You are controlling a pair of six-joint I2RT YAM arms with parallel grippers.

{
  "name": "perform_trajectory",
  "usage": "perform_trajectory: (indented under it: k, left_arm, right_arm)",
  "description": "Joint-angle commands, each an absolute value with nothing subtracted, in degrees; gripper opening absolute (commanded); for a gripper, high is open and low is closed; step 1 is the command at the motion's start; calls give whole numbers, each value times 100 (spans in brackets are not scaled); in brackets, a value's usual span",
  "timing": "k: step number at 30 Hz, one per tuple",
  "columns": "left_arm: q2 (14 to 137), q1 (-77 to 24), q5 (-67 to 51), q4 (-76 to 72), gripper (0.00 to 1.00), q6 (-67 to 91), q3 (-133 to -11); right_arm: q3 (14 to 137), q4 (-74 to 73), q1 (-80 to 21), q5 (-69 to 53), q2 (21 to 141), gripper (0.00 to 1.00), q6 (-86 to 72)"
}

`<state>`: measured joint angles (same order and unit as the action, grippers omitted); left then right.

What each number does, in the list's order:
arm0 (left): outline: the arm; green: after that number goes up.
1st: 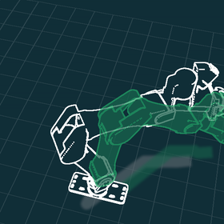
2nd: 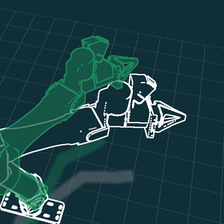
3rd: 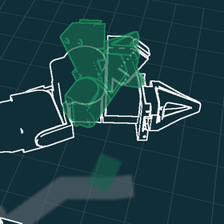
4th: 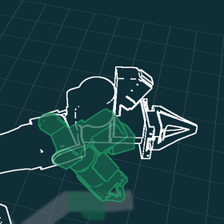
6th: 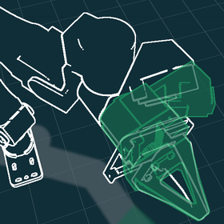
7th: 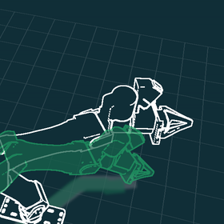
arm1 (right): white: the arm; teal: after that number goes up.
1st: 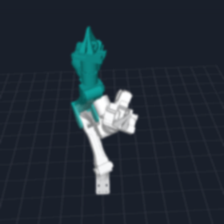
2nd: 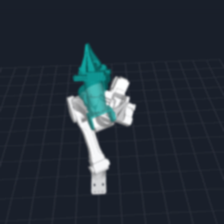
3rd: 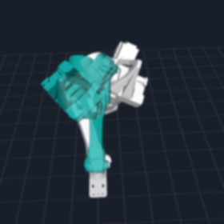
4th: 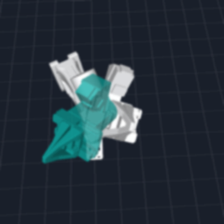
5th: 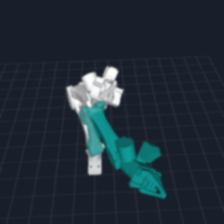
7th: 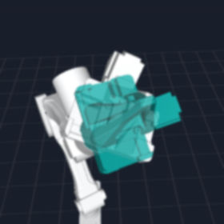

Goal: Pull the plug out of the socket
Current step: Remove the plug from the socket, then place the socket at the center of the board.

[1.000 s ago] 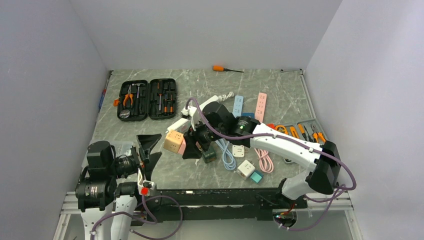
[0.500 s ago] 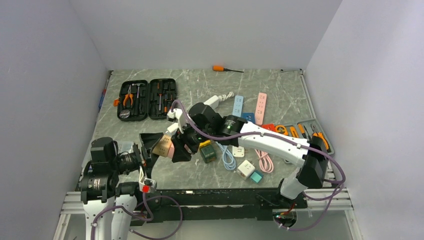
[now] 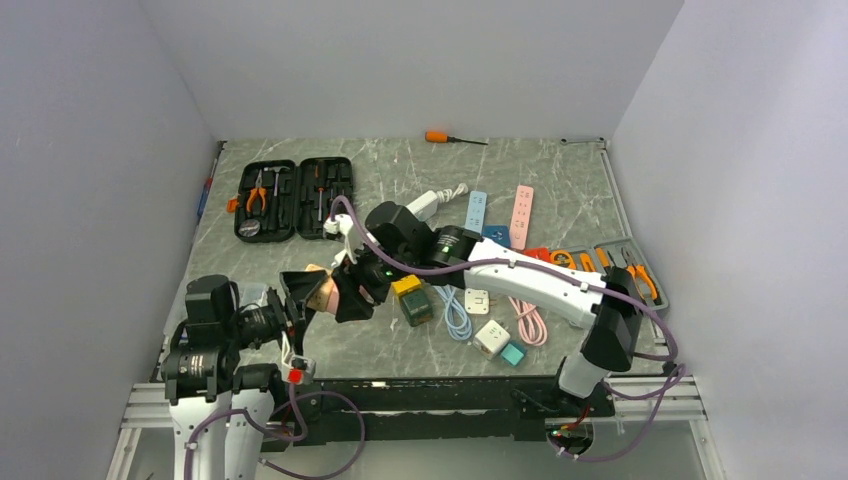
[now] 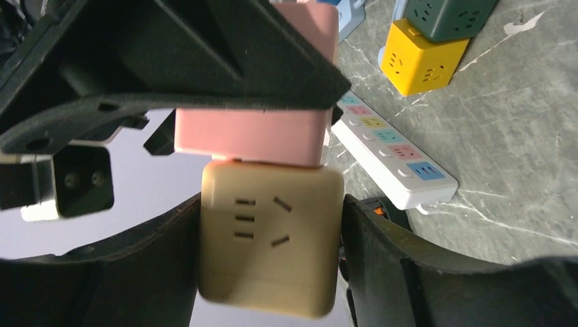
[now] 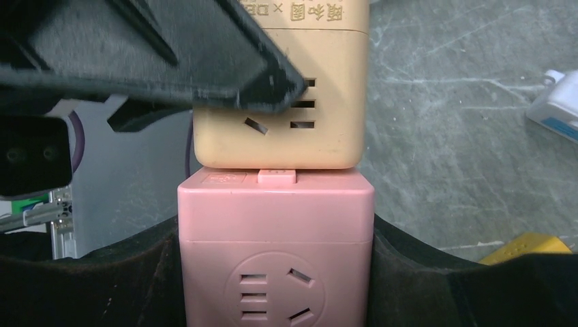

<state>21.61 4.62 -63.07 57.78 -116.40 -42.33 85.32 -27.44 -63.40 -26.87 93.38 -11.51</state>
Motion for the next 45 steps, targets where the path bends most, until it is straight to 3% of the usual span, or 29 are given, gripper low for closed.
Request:
perform_trajectory:
  k: [1,5,10,13,16,18,24,26,28,35,41,45]
  left_arm:
    - [2285,438,-6572,5986,74,-12405,-4295]
    - [2338,439,-6492,6331,77,-12798,-4282]
    - [2279,438,-6333,6242,64,-12703,-4197]
    - [2296,437,-6170,6231,47,-12710,-4208]
    - [2318,437,-6031,6218,18,-12807,-4201]
    - [2316,439,-5985,6189,6,-12874,-4181]
    - [2347,437,-5663,6039,13,-12934,-4095]
    - [2389,439,-5523,5981,22,-12931,-4100]
    - [2431,439,-5425,5930,38,-12911,-4117]
    - [2600,439,-4850,6019,44,-13418,-4116]
    - [2525,439,-4681,5821,59,-13430,-3970]
    - [2537,439,-4543,5607,54,-13201,-3929]
  right_arm:
    - [9113,-2327,-6529,-2838,9500,0,-1147]
    - [9188,-2332,-6560,-2789,9557,0,-1134]
    - [8984,-2382,-6585,-2711,9422,0,-1108]
    - [8703,-2359,-6583,-2678,9223,0,-1148]
    - [8473,-2421,-6583,-2643,9055,0,-1144]
    - [8300,-2446,-6581,-2613,8947,0,-1138]
    - [7849,-2549,-6578,-2601,8643,0,-1175]
    - [7665,-2570,-6584,-2569,8482,0,-1191]
    - [7474,-2609,-6581,-2545,8370,0,-1195]
    - [7113,-2815,-6578,-2539,8121,0,-1195]
    - [6930,-2801,-6588,-2491,8018,0,-1213]
    - [6817,-2792,-6581,-2366,7954,0,-1191]
